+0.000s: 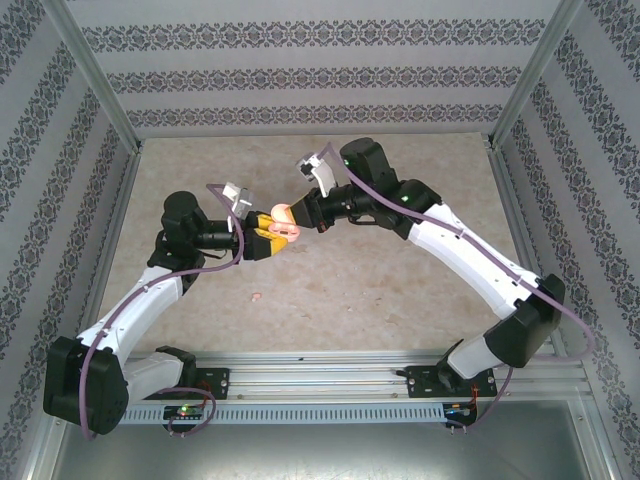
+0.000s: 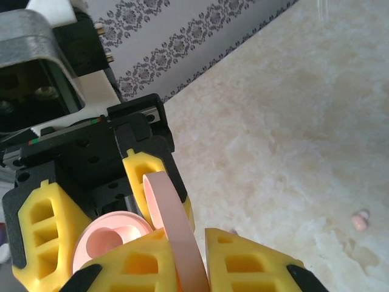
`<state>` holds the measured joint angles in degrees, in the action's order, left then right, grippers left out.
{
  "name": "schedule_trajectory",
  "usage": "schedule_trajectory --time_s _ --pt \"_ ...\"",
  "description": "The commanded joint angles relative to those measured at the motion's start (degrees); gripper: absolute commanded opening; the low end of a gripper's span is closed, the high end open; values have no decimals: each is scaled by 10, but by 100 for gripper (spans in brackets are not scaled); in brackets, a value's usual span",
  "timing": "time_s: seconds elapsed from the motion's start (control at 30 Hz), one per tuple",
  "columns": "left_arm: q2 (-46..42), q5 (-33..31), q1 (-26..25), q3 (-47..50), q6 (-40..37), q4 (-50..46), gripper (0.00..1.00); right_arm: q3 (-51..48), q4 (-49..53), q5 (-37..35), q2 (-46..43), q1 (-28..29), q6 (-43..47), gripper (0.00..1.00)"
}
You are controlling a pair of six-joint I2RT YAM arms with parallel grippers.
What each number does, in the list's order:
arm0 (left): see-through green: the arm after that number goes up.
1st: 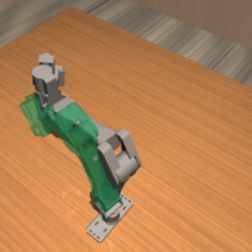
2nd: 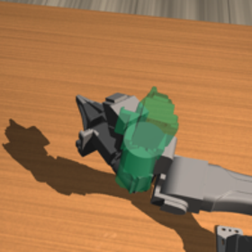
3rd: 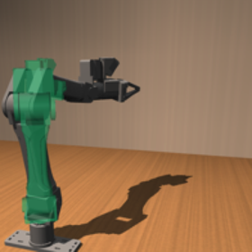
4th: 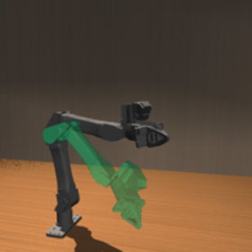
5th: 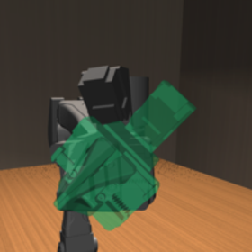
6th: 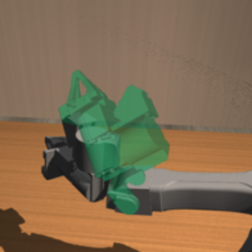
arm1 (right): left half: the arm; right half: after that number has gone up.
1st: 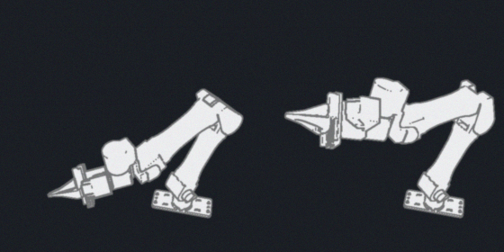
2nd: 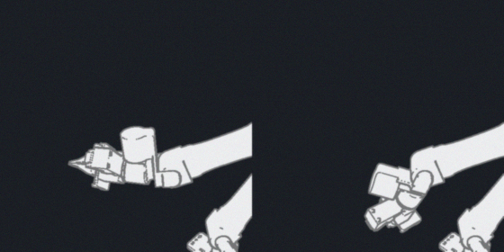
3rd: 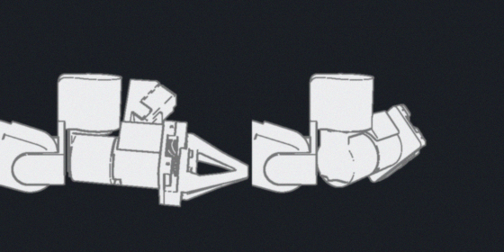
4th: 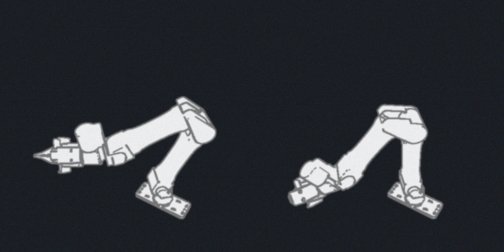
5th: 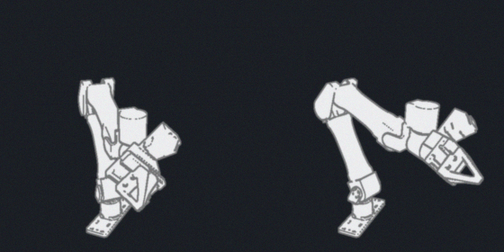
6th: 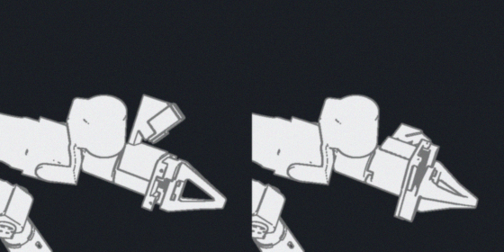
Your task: Insert the wireless bluetooth earbuds into the charging case
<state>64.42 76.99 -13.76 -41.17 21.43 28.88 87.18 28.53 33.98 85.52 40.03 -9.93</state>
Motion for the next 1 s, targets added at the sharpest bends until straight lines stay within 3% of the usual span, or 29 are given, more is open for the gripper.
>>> schedule_trajectory --time_s 0.0,0.13,0.33,0.6,0.83,0.97 --pt "-1 14 3 12 33 123 24 -11 -35 -43 -36 13 21 4" --pt "-8 12 3 15 24 128 29 -15 -32 -80 -48 26 53 2" --pt "-35 9 3 8 -35 62 52 -11 -24 -130 -60 46 118 0" --pt "-46 3 3 6 -78 4 72 -23 -29 -190 -70 69 192 0" --pt "-48 -29 3 -6 -89 -42 73 -24 -20 -267 -70 108 269 0" --pt "-43 -26 3 -12 -115 -82 69 -24 -20 -274 -69 116 283 0"
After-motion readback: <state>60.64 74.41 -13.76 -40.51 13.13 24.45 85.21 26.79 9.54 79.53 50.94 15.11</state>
